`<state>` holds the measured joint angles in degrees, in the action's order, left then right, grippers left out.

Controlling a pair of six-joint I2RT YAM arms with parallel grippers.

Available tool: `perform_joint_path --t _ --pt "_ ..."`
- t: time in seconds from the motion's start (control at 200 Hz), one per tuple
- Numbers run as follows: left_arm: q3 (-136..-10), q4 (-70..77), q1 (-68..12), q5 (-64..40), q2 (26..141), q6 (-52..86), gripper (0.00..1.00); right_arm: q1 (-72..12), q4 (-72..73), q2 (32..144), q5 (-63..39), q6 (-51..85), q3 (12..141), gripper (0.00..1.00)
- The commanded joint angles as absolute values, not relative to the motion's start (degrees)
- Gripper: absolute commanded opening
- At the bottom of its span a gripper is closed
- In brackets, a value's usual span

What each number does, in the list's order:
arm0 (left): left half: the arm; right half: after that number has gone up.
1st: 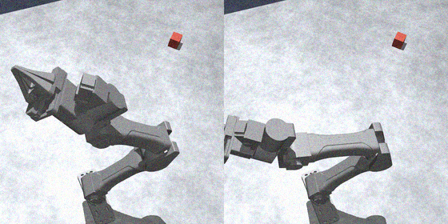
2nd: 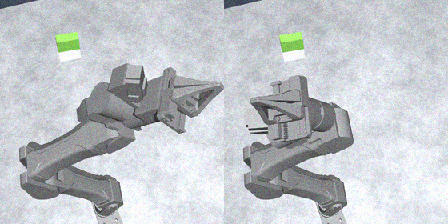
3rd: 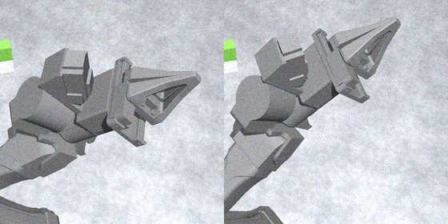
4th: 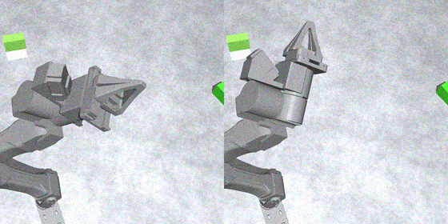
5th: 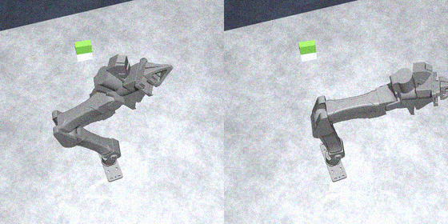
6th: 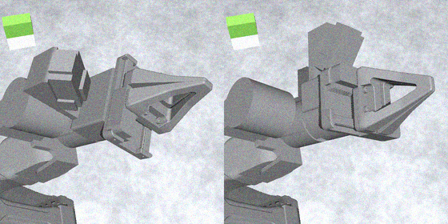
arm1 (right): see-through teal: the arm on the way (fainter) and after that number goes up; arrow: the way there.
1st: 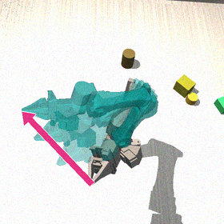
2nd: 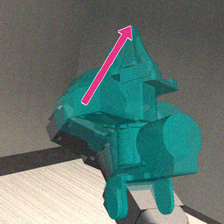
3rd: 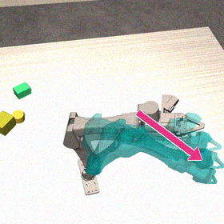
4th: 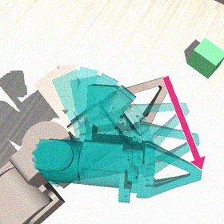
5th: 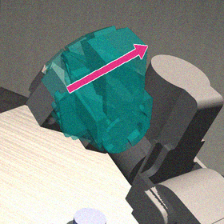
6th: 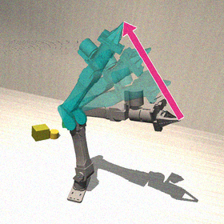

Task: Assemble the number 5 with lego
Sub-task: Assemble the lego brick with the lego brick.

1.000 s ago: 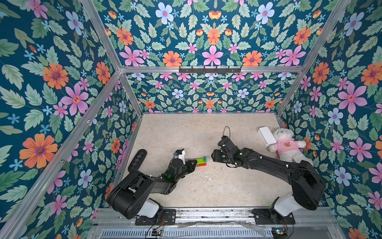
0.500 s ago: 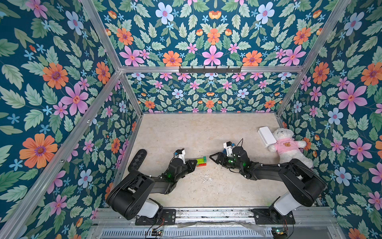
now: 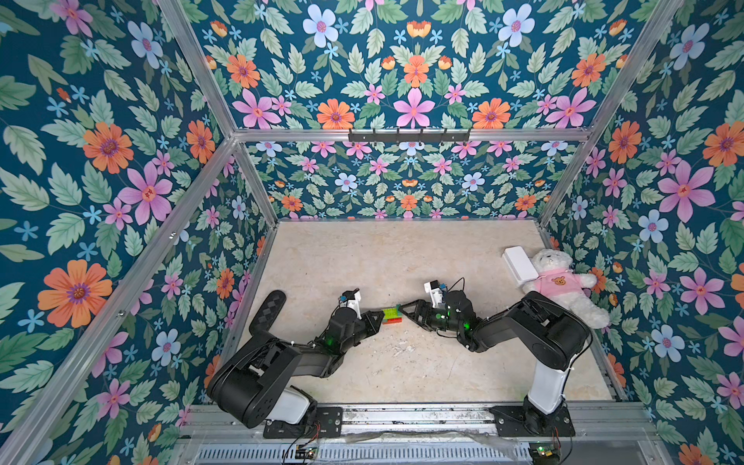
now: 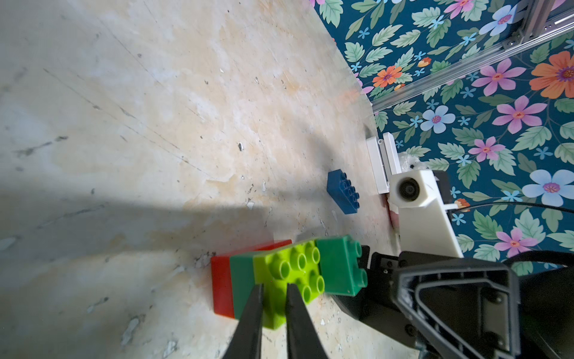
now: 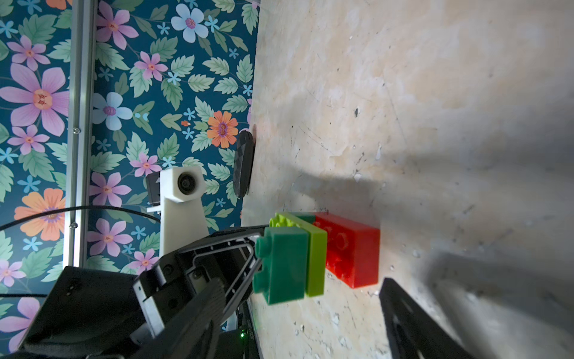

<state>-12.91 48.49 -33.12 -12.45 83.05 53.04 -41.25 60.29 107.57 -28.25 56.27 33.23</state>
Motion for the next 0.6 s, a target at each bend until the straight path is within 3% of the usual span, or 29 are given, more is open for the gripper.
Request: perform_joint_path --t 0.0,0.595 --pt "-12.48 35.20 -33.13 -10.18 83.85 51.86 0.17 -41.73 65.20 108.71 -29.59 58.01 33.93 0.79" --pt "-12.74 34.91 -33.10 -10.20 83.94 51.71 0.16 -41.54 67.24 112.13 -31.38 60.01 35.99 0.59"
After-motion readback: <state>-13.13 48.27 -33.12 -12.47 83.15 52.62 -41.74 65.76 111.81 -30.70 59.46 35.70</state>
